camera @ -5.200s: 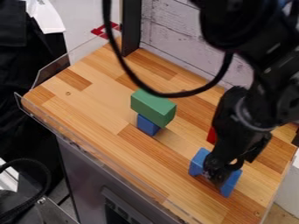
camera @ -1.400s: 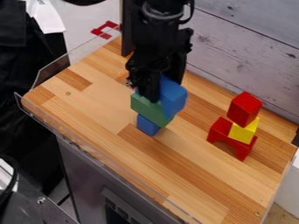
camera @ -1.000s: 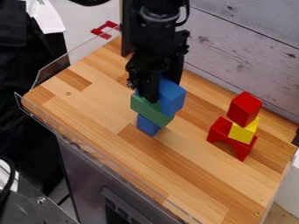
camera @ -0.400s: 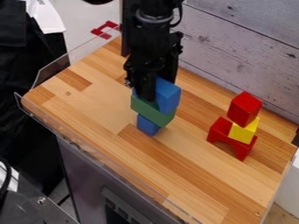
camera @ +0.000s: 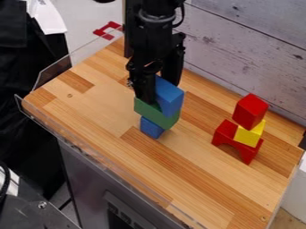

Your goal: Take the blue object and put it on top of the other

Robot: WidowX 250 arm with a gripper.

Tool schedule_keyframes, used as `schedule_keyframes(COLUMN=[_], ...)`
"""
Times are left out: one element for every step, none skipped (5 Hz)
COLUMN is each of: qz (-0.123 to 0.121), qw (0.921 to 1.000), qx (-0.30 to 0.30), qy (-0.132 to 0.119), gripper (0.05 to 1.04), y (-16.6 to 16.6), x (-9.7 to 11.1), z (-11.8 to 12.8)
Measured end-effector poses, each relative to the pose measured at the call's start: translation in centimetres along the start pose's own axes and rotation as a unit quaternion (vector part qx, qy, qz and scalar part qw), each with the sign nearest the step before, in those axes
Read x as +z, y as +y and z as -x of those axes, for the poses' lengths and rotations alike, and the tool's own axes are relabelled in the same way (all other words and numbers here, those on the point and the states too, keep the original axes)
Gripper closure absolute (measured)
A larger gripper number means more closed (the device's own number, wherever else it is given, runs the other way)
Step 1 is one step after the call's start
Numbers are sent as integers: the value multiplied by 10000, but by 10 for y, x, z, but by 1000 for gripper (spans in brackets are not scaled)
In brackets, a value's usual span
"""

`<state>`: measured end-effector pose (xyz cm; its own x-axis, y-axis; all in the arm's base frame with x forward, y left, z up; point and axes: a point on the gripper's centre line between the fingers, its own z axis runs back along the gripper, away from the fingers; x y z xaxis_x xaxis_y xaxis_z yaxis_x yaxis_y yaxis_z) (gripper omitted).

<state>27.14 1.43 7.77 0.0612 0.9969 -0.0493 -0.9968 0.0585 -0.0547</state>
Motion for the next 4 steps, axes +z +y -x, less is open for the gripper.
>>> schedule_keyframes(qz=[-7, -11, -91, -85], qw=[10000, 10000, 9998, 9992], qx=[-2, -14, -36, -163], qy=[2, -17, -165, -356], gripper=[77, 84, 84, 84], y=[-1, -1, 6, 4], x=[1, 1, 14, 42], z=[0, -1, -4, -4])
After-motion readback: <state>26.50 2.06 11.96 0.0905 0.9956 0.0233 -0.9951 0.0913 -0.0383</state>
